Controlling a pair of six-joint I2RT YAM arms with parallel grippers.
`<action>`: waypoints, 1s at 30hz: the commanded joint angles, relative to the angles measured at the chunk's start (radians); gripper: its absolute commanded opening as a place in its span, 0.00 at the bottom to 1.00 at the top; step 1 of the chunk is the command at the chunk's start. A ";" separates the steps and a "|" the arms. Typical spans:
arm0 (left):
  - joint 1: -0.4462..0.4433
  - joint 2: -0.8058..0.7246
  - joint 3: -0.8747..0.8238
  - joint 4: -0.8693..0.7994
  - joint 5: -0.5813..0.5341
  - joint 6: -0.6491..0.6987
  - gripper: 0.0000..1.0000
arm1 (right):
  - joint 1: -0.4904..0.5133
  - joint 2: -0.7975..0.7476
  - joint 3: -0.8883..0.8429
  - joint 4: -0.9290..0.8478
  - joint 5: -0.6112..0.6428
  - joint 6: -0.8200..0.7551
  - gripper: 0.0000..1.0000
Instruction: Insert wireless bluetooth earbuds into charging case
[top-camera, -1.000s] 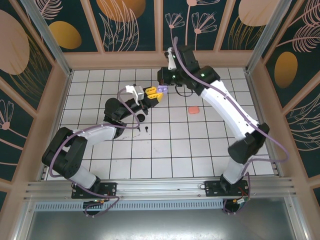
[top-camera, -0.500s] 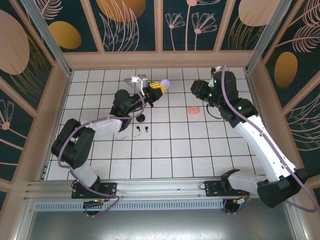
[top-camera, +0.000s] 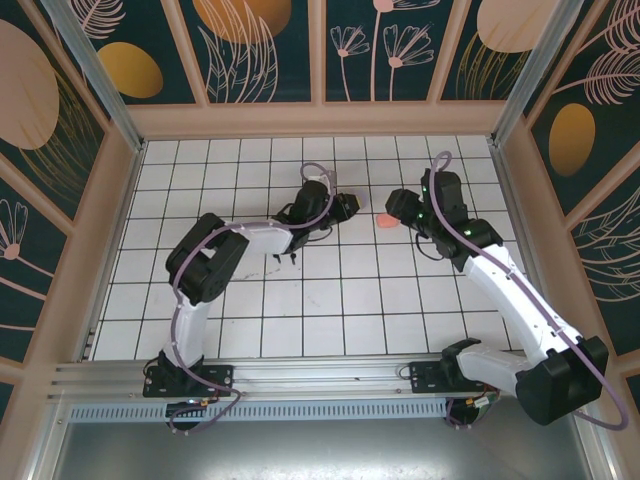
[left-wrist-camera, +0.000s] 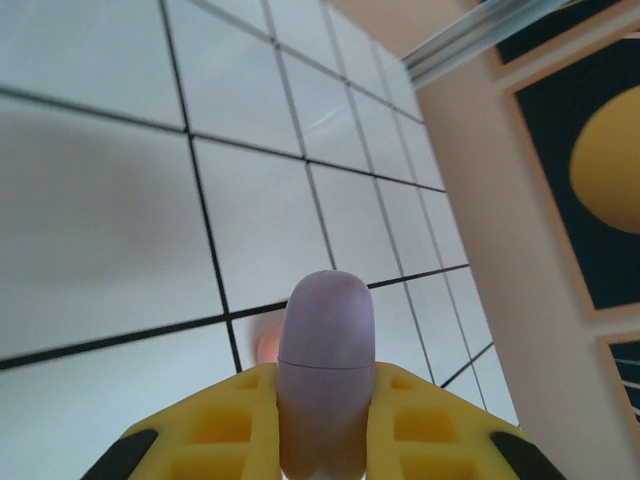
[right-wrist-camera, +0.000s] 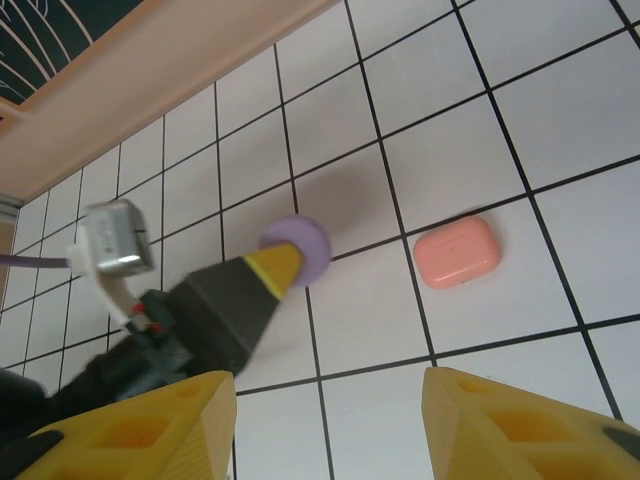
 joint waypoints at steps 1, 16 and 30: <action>-0.031 0.054 0.077 -0.093 -0.081 -0.117 0.02 | -0.015 -0.021 -0.007 0.042 0.014 -0.030 0.53; -0.076 0.164 0.204 -0.286 -0.189 -0.153 0.31 | -0.027 -0.025 0.047 0.031 -0.020 -0.061 0.59; -0.075 0.055 0.172 -0.362 -0.299 0.005 0.61 | -0.028 -0.014 0.115 -0.022 -0.034 -0.071 0.66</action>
